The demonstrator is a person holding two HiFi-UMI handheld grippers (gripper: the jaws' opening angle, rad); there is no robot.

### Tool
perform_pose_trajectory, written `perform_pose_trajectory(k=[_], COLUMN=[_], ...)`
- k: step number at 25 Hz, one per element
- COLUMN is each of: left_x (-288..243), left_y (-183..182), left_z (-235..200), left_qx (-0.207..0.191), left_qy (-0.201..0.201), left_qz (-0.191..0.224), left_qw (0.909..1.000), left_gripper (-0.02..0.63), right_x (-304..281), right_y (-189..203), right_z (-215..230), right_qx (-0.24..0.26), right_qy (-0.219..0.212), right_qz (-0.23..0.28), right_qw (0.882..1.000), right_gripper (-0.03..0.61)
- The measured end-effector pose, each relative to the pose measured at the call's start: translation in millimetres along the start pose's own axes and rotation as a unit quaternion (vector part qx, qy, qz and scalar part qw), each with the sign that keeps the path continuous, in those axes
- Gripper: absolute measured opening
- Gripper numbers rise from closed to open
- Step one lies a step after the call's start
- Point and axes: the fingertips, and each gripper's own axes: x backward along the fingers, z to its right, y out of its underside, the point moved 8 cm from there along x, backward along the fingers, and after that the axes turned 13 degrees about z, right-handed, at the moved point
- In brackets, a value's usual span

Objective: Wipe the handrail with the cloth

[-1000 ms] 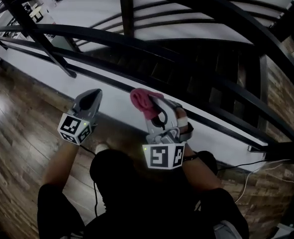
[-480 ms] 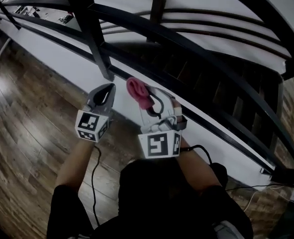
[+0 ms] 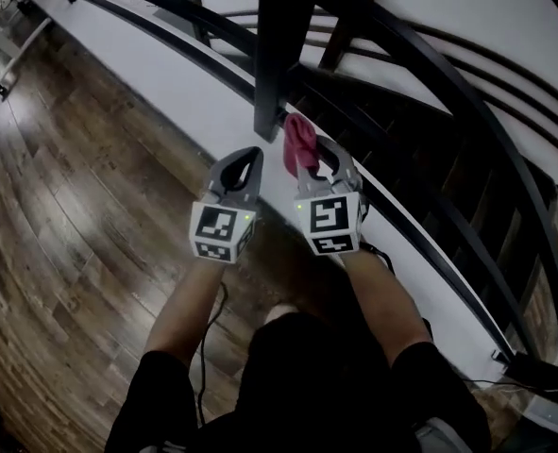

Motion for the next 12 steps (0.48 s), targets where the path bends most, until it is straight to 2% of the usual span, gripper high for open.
perform_pose_trajectory(k=[4,7,9,12], left_x=[5,8,4,2], left_y=[20,34,39,44], left_z=[-15,-23,-27,-27], left_qx=[0.005,0.017,0.025,0.037], left_qy=[-0.034,-0.053,-0.059,-0.061], left_qz=[0.012,-0.001,-0.006,-0.018], left_qw=[0.9993,0.9984,0.998,0.9973], left_gripper=[-0.002,-0.002,-0.002,-0.002], right_x=[-43,-59,-73,-87], right_y=[35,49,51,52], right_z=[4,16,23,23], right_qx=[-0.078,-0.128,-0.135,-0.11], right_qy=[0.022,0.038,0.027,0.012], right_qz=[-0.08,-0.104,-0.116,-0.148], right_qw=[0.994,0.986,0.984,0.983], right_gripper=[0.048,0.046,0.046,0.046])
